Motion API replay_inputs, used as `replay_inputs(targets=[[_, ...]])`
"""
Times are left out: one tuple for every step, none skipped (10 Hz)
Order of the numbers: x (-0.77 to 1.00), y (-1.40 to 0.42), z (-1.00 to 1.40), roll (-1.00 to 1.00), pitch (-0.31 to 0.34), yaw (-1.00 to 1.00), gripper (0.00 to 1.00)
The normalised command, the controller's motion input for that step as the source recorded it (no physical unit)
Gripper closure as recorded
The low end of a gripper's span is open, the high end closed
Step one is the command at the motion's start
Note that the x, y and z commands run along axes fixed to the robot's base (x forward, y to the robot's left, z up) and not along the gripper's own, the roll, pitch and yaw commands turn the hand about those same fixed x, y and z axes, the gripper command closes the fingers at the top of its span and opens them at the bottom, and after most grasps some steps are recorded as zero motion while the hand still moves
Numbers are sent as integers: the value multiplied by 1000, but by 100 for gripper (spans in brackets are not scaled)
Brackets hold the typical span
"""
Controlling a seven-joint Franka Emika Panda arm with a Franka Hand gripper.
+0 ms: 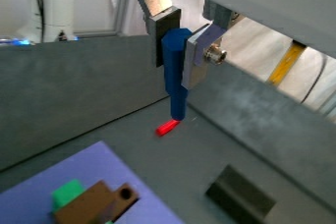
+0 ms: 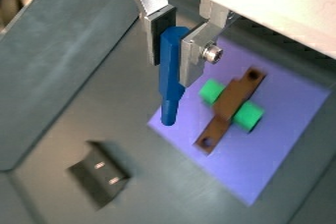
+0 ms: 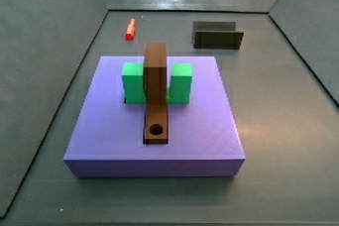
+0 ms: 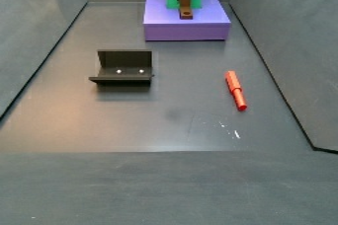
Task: Pick up the blue object. Move up. Place the blue object on the fixture. Regrasp the blue object. Move to above the board. Insert the blue object.
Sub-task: Move to above the board, then insert the blue object.
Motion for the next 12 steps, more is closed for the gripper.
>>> replay_inputs(targets=[[-70, 23, 4, -1000, 119, 9, 100], [-53, 35, 5, -1000, 108, 13, 100], [-43, 35, 3, -985, 84, 18, 100], [-42, 27, -8, -748, 46, 14, 100], [-40, 21, -1, -374, -1, 6, 100], [-39, 14, -6, -261, -13, 5, 100], [-103, -209, -26, -16, 0, 71, 100], [-277, -594, -146, 0, -19, 231, 100], [-220, -809, -183, -44, 0, 231, 100], [-149, -880, -229, -90, 39, 123, 100], [0, -831, -409, -139, 71, 117, 100], [0, -780, -423, -161, 76, 149, 100]])
